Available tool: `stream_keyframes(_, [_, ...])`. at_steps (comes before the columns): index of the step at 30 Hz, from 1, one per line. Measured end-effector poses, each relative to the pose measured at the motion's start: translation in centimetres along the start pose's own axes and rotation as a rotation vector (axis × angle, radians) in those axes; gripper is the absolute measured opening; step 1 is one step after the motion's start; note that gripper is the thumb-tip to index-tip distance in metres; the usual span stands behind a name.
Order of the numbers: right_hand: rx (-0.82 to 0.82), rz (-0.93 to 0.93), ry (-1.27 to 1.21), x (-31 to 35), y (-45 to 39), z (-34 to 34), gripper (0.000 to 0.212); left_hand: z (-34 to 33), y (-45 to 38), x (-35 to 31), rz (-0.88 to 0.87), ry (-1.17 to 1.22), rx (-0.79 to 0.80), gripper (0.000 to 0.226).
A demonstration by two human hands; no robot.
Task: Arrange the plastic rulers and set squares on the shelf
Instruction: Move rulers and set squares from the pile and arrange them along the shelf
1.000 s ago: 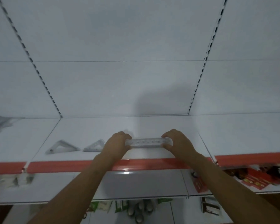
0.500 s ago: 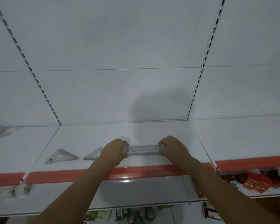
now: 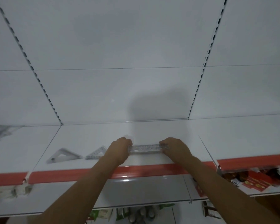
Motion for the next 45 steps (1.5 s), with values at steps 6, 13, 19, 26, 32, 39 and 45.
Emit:
stream_keyframes(6, [0.035, -0.015, 0.061, 0.2, -0.1, 0.0, 0.033, -0.1, 0.1, 0.0, 0.012, 0.000, 0.011, 0.038])
stream_keyframes(13, [-0.027, 0.047, 0.264, 3.5, -0.8, 1.4, 0.055, 1.6, 3.1, -0.1, 0.097, 0.036, -0.026, 0.060])
stream_keyframes(19, [-0.074, 0.400, 0.037, 16.0, -5.2, -2.6, 0.037, 2.7, 11.2, 4.5, 0.301, 0.188, -0.159, 0.041])
stream_keyframes(26, [0.149, 0.725, 0.039, 32.7, -5.6, -11.4, 0.049, 0.7, 25.5, 15.6, 0.670, 0.276, -0.240, 0.037])
stream_keyframes(32, [0.236, 0.955, 0.190, 48.0, -3.8, -17.3, 0.041, 0.6, 37.0, 23.9, 0.876, 0.343, -0.317, 0.043])
stream_keyframes(39, [0.392, 1.151, 0.170, 63.3, 1.8, -25.8, 0.045, -1.4, 50.8, 30.9, 1.154, 0.414, -0.371, 0.046])
stream_keyframes(45, [0.459, 1.290, 0.262, 70.8, 3.2, -31.3, 0.044, -3.6, 56.7, 35.3, 1.263, 0.486, -0.369, 0.050])
Point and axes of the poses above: each hand's wrist, its own y-axis away from the middle knuckle, its own z-axis out of the back of the hand, x = y × z, the point moved 1 cm from there along -y, towards the middle knuckle, and after that the axes turned 15 degrees about x, right-handed, at the moved point
